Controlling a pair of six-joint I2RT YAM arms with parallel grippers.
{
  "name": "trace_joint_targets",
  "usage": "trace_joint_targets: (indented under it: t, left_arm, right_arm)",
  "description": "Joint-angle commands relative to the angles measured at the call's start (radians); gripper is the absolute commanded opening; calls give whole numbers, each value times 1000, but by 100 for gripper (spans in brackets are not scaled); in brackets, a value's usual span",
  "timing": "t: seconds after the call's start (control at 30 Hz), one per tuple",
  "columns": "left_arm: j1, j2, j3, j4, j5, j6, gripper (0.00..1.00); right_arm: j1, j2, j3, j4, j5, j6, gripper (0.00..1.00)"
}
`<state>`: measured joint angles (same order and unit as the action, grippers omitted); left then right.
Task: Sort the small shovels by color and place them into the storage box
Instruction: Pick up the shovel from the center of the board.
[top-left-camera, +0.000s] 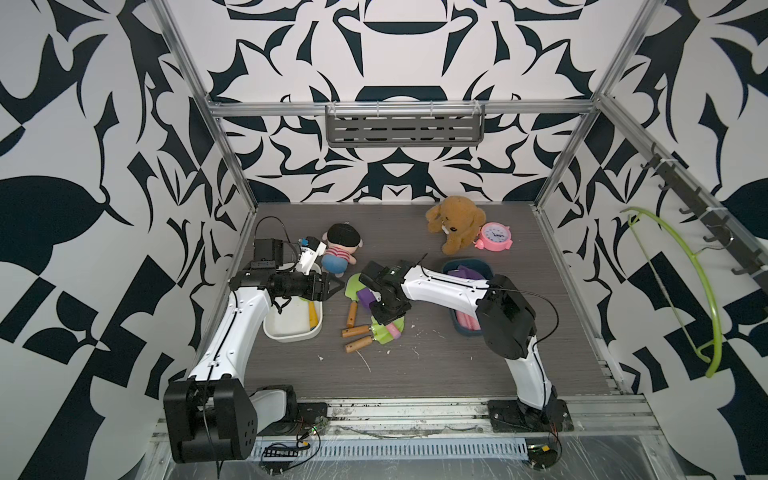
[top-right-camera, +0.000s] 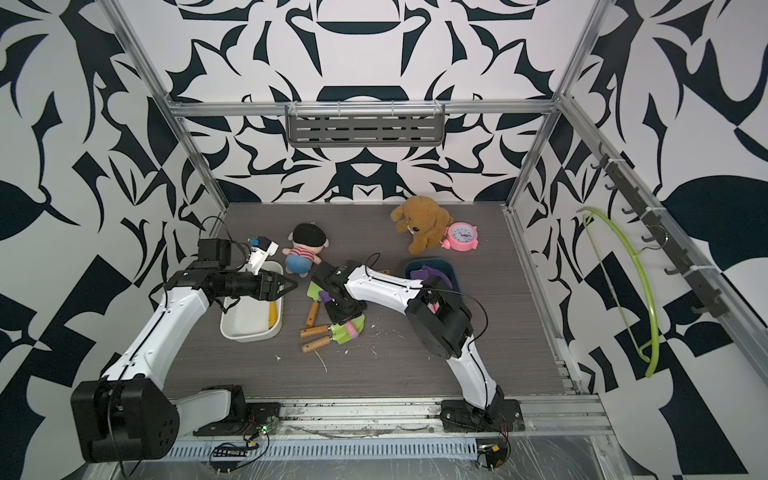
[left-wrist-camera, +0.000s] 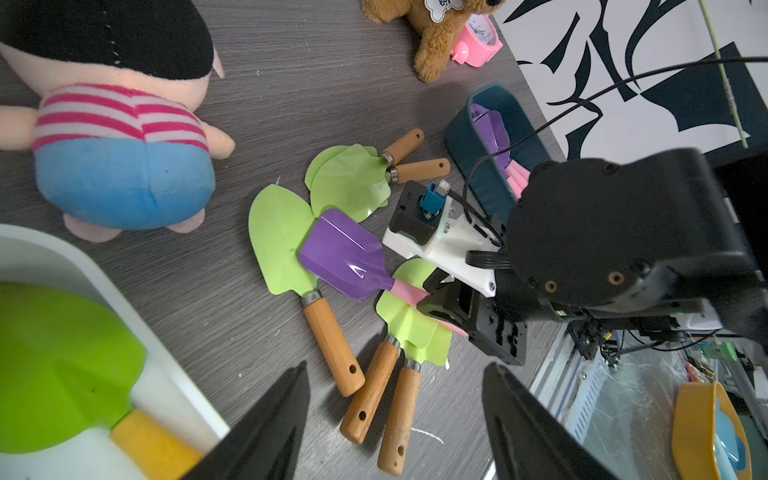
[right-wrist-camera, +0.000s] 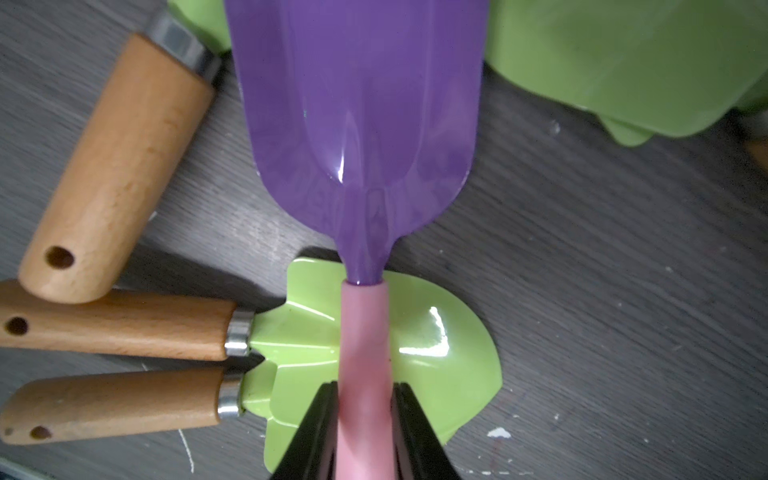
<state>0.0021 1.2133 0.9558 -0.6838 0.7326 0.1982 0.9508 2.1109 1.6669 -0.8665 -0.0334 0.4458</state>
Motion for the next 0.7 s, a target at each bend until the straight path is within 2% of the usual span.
trace_joint_targets:
  t: [0.0,0.47,0.67]
  left_arm:
    - [5,-18,-19,7,30,-5,73]
    - [7,-16,-23,8,37,-11,73]
    - [7,-14,-28,16,53,-24,73]
  right_arm:
    - [-4,16,25,-19,26,-11,27]
    - [-12,36,17,0,22,-7,31]
    - [-12,-15,-9,25,60,6,18]
